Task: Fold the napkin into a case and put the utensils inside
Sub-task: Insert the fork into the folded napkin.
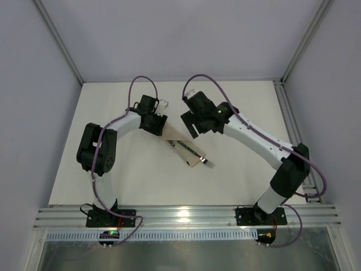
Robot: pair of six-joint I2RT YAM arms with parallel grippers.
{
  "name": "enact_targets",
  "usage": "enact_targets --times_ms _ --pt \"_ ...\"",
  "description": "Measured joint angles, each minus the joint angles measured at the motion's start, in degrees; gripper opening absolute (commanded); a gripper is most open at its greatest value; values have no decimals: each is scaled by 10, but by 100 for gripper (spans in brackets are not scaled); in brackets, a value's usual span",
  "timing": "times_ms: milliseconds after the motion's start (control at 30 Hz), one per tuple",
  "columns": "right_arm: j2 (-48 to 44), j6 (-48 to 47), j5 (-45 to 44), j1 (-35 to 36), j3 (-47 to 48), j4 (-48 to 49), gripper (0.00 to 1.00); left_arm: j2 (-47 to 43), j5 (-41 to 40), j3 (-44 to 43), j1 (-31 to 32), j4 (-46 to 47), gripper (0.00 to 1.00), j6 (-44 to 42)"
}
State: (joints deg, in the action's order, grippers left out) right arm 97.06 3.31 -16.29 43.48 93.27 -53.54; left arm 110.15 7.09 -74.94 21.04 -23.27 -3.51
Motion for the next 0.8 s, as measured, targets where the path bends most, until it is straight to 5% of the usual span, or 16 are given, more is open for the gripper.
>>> enact_targets --times_ms 33,133,200,267,467,500,800 --pt "-30 7 -30 0 -34 26 99 0 0 0 0 0 56 0" --pt "-136 30 -97 -6 -173 109 99 0 0 0 0 0 56 0" --pt "-205 67 -105 -18 -257 152 54 0 0 0 0 0 55 0" --pt "-253 114 -100 -35 -311 163 25 0 0 0 0 1 55 0" --pt "-250 282 -63 -58 -401 155 15 0 0 0 0 2 55 0" --pt "-241 304 -50 -57 -421 153 5 0 0 0 0 2 55 0" --pt "-162 434 -19 -27 -484 131 4 0 0 6 0 5 54 0"
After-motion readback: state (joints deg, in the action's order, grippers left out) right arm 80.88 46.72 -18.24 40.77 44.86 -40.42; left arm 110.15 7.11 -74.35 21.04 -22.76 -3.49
